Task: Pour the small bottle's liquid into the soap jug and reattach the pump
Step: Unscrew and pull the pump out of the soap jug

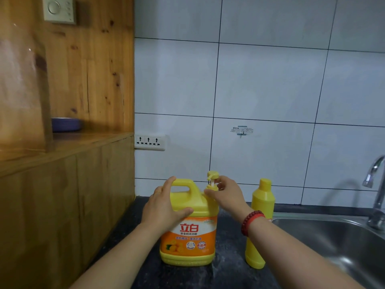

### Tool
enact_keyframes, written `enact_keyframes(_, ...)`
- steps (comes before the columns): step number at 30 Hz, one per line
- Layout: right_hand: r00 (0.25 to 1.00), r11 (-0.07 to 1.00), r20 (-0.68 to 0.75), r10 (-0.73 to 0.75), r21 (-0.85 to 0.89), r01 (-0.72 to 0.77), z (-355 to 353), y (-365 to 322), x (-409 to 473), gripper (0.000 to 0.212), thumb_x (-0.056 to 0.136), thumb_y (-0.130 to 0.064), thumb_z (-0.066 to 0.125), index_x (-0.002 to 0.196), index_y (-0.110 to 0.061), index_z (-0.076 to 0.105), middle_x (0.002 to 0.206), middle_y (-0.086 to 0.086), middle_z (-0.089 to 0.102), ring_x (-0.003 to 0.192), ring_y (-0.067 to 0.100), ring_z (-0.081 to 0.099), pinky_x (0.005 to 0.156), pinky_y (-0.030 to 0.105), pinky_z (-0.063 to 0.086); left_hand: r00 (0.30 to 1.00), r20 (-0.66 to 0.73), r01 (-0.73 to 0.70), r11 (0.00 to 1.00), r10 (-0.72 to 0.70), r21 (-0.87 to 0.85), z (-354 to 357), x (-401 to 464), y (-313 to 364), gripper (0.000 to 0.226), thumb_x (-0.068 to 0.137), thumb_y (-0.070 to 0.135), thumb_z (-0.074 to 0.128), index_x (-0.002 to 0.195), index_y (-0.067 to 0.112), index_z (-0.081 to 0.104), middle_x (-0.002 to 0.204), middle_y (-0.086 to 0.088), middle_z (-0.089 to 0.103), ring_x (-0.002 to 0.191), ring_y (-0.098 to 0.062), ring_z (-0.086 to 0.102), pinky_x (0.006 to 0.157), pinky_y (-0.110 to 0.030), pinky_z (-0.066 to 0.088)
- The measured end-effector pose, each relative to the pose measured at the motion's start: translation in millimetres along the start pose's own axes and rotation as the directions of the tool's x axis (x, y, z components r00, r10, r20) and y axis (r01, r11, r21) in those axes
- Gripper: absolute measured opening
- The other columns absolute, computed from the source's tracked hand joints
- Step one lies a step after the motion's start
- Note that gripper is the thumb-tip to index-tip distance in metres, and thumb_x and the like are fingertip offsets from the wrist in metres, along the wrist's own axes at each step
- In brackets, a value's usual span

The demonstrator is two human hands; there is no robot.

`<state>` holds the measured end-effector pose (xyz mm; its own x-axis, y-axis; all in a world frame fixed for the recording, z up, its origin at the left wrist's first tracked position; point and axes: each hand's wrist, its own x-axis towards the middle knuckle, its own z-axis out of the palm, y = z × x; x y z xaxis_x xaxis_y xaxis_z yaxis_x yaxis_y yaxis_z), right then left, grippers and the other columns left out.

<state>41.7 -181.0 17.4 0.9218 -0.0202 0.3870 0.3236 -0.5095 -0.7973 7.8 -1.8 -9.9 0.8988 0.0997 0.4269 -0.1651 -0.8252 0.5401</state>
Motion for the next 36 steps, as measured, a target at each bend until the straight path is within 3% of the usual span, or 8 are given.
enact_keyframes(4, 1.000, 0.998, -0.002, 0.024, 0.056, -0.024, -1.9, -0.3, 0.8, 0.030, 0.077, -0.018, 0.065, 0.105, -0.015, 0.055, 0.101, 0.003, 0.061, 0.090, 0.019, 0.058, 0.076, 0.031, 0.050, 1.000, 0.000, -0.007, 1.000, 0.007, 0.006, 0.0, 0.1, 0.2, 0.101, 0.061, 0.062, 0.069, 0.138, 0.039, 0.009, 0.140, -0.004, 0.039, 0.120, -0.025, 0.047, 0.089, -0.040, 0.047)
enact_keyframes(11, 1.000, 1.000, -0.019, -0.001, -0.015, 0.000, 1.3, -1.5, 0.0, 0.027, 0.075, -0.027, 0.070, 0.094, -0.019, 0.054, 0.090, -0.001, 0.058, 0.083, 0.017, 0.056, 0.068, 0.027, 0.047, 1.000, 0.004, -0.006, 1.000, 0.006, 0.004, -0.7, -0.1, 0.3, 0.101, 0.061, 0.062, 0.069, 0.138, 0.039, 0.008, 0.139, -0.004, 0.040, 0.119, -0.025, 0.048, 0.089, -0.040, 0.048)
enact_keyframes(16, 0.999, 0.981, 0.001, 0.052, 0.187, -0.051, -1.5, -2.3, -0.7, 0.040, 0.077, -0.009, 0.065, 0.115, -0.014, 0.058, 0.113, 0.004, 0.063, 0.101, 0.017, 0.058, 0.085, 0.030, 0.049, 1.000, 0.003, -0.005, 1.000, 0.005, 0.012, -0.8, -0.1, 0.0, 0.100, 0.061, 0.063, 0.068, 0.138, 0.040, 0.008, 0.138, -0.004, 0.040, 0.119, -0.025, 0.048, 0.089, -0.040, 0.048)
enact_keyframes(18, 0.999, 0.987, 0.022, 0.033, 0.157, -0.036, -1.8, -1.2, -2.1, 0.042, 0.075, -0.012, 0.067, 0.117, -0.015, 0.058, 0.113, 0.003, 0.063, 0.105, 0.020, 0.058, 0.090, 0.035, 0.050, 1.000, 0.003, -0.004, 1.000, 0.003, 0.015, -0.5, -0.2, 0.0, 0.100, 0.061, 0.063, 0.068, 0.138, 0.040, 0.007, 0.138, -0.004, 0.040, 0.119, -0.025, 0.048, 0.090, -0.040, 0.048)
enact_keyframes(21, 0.999, 0.996, -0.003, 0.035, 0.084, -0.034, 0.1, -1.0, -3.6, 0.040, 0.074, -0.022, 0.072, 0.111, -0.014, 0.059, 0.104, 0.004, 0.063, 0.097, 0.022, 0.060, 0.087, 0.039, 0.052, 1.000, 0.003, -0.005, 1.000, 0.005, 0.013, -0.6, -0.4, 0.3, 0.100, 0.061, 0.063, 0.068, 0.137, 0.040, 0.008, 0.137, -0.004, 0.041, 0.118, -0.025, 0.049, 0.089, -0.040, 0.048)
enact_keyframes(25, 0.999, 0.993, -0.037, 0.027, 0.114, -0.022, -0.2, -0.2, -1.8, 0.024, 0.076, -0.015, 0.068, 0.099, -0.013, 0.061, 0.100, 0.004, 0.065, 0.094, 0.020, 0.061, 0.081, 0.034, 0.052, 1.000, 0.001, -0.008, 1.000, 0.008, 0.014, -1.3, -1.0, 1.2, 0.100, 0.061, 0.063, 0.068, 0.138, 0.038, 0.009, 0.137, -0.004, 0.042, 0.118, -0.025, 0.049, 0.088, -0.040, 0.048)
enact_keyframes(28, 0.998, 0.982, -0.036, 0.054, 0.183, -0.047, -1.6, 1.9, -2.0, 0.026, 0.076, -0.012, 0.068, 0.097, -0.018, 0.054, 0.101, 0.003, 0.061, 0.097, 0.020, 0.059, 0.084, 0.034, 0.050, 1.000, 0.001, -0.010, 1.000, 0.010, 0.017, -1.7, -1.3, 1.1, 0.100, 0.062, 0.063, 0.068, 0.138, 0.038, 0.008, 0.138, -0.004, 0.041, 0.119, -0.025, 0.048, 0.090, -0.039, 0.047)
enact_keyframes(36, 0.998, 0.987, -0.061, 0.033, 0.161, -0.023, 1.8, 5.0, -1.9, 0.025, 0.075, -0.018, 0.071, 0.098, -0.012, 0.063, 0.099, 0.006, 0.067, 0.095, 0.021, 0.062, 0.084, 0.034, 0.052, 1.000, 0.008, -0.013, 1.000, 0.012, 0.023, -2.6, -1.6, 1.2, 0.100, 0.062, 0.063, 0.067, 0.138, 0.039, 0.007, 0.139, -0.005, 0.040, 0.120, -0.025, 0.047, 0.092, -0.041, 0.046)
